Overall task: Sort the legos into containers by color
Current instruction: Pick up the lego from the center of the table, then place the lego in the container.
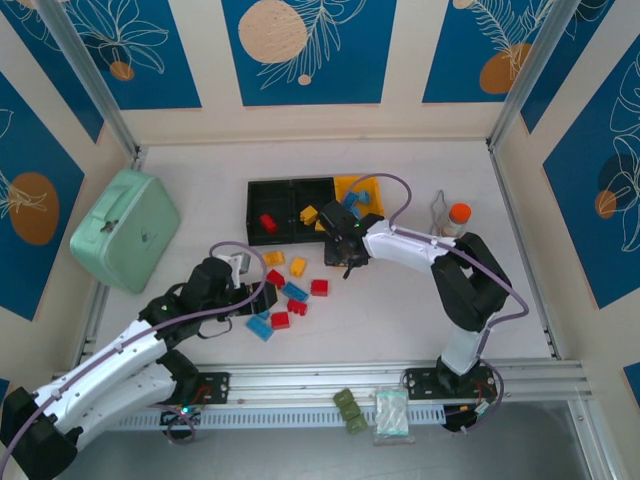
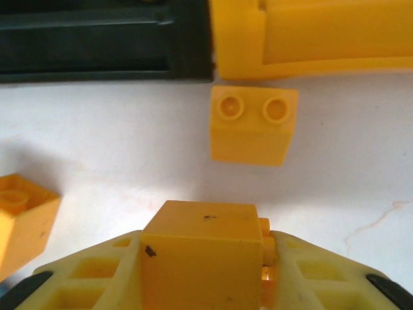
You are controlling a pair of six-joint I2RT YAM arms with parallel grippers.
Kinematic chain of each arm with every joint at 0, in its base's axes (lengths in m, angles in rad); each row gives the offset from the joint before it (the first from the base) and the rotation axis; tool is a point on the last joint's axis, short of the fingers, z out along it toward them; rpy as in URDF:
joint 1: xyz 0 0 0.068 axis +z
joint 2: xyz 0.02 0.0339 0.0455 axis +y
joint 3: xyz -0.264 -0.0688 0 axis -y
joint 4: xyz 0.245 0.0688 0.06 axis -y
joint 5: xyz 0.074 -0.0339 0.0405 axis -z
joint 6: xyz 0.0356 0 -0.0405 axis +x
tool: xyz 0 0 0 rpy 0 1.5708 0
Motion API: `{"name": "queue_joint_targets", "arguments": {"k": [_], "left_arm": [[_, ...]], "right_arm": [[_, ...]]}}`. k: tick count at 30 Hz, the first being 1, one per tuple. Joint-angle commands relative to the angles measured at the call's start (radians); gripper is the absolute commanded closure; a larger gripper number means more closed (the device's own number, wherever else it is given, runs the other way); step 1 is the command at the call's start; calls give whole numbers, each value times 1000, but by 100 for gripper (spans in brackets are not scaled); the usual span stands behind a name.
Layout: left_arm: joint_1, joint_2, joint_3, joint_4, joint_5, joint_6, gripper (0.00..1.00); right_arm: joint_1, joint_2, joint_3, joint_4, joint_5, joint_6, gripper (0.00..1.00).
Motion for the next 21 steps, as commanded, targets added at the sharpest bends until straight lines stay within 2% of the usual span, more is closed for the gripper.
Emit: {"name": "queue_joint_targets", "arguments": {"k": [1, 8, 14, 21], "left_arm": [[-6, -4, -7, 27, -6, -13, 34], [-7, 5, 26, 17, -35, -25, 34], [-4, 15, 73, -20, -99, -43, 34], [21, 121, 200, -74, -135, 17, 32]], "right_arm": [[18, -80, 8, -48, 9, -22, 61], [-3, -77, 135, -70, -22, -84, 61], [-49, 50, 337, -95, -54, -147, 61], [-106, 246, 591, -141, -106, -171, 61]]}}
